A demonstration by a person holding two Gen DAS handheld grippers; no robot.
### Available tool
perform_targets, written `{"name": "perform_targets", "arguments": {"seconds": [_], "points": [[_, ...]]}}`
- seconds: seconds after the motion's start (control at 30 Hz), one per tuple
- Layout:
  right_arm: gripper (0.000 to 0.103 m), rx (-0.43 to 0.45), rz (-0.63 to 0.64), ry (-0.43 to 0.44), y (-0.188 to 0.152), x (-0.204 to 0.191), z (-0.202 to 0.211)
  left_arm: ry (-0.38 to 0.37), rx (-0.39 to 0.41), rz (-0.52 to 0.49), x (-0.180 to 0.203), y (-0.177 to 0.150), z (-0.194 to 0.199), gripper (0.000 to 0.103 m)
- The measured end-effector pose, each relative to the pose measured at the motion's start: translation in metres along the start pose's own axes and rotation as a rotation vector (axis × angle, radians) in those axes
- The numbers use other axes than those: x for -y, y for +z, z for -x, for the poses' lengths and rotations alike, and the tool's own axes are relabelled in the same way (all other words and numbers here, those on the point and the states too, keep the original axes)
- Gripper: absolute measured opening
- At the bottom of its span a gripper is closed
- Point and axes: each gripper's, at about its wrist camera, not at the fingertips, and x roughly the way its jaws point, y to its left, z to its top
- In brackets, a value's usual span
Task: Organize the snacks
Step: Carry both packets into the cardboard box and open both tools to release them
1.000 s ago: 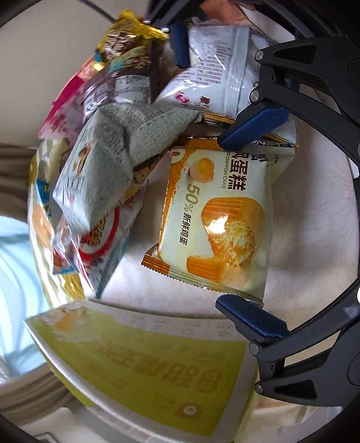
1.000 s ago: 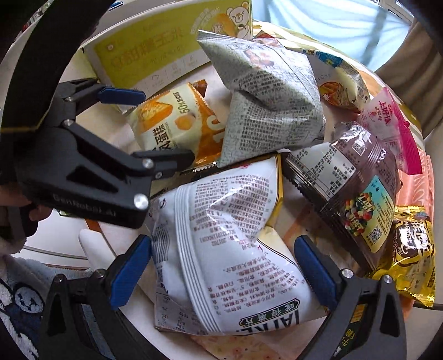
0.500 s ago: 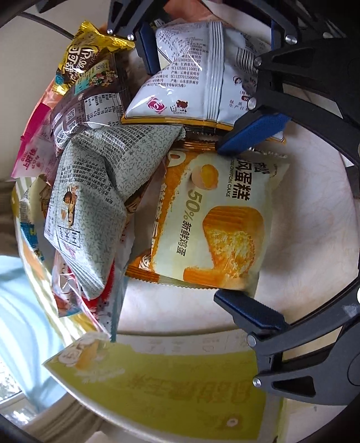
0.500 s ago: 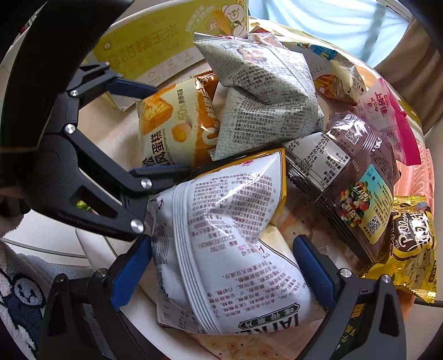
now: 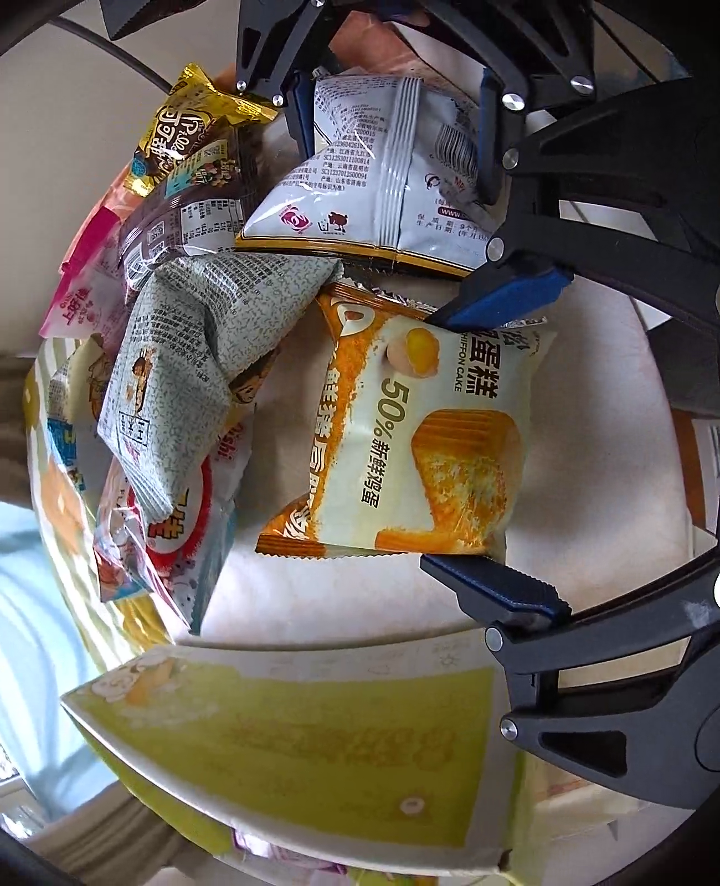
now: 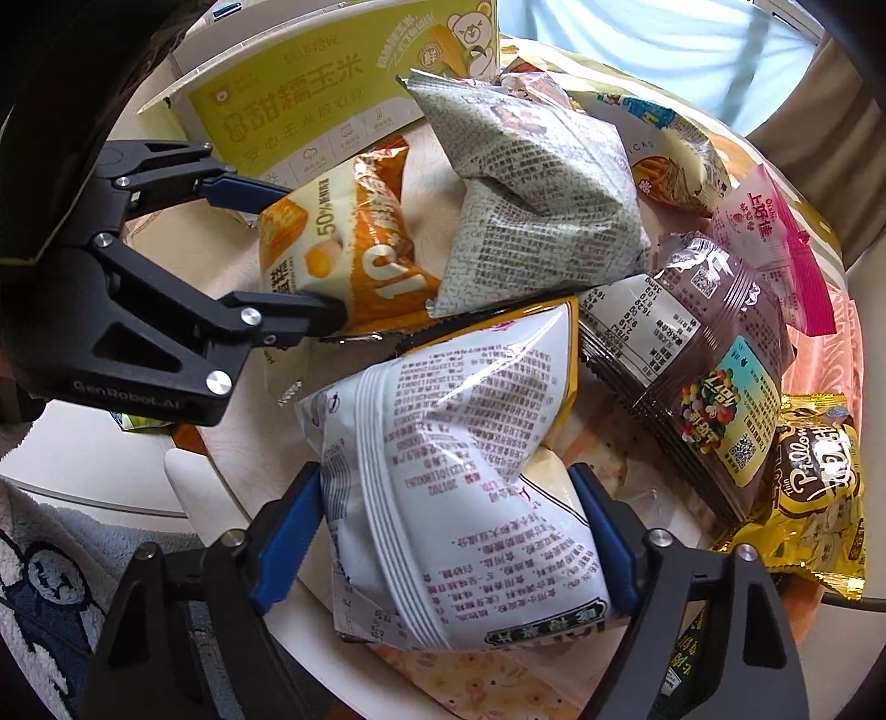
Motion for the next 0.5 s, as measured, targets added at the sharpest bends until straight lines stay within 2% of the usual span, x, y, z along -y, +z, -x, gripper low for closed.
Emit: {"name": "perform_targets", "arguments": {"seconds": [0.1, 0.5], "points": [[0.07, 0.012, 0.001, -0.001, 0.003, 0.001, 0.005, 0.006, 0.0, 0.011, -0.003, -0.005, 0.006, 0.073], [0.069, 0.067, -0.056, -0.022, -0.002, 0.006, 0.044, 0.014, 0.04, 0.036, 0.0, -0.019, 0.052, 0.073]]}}
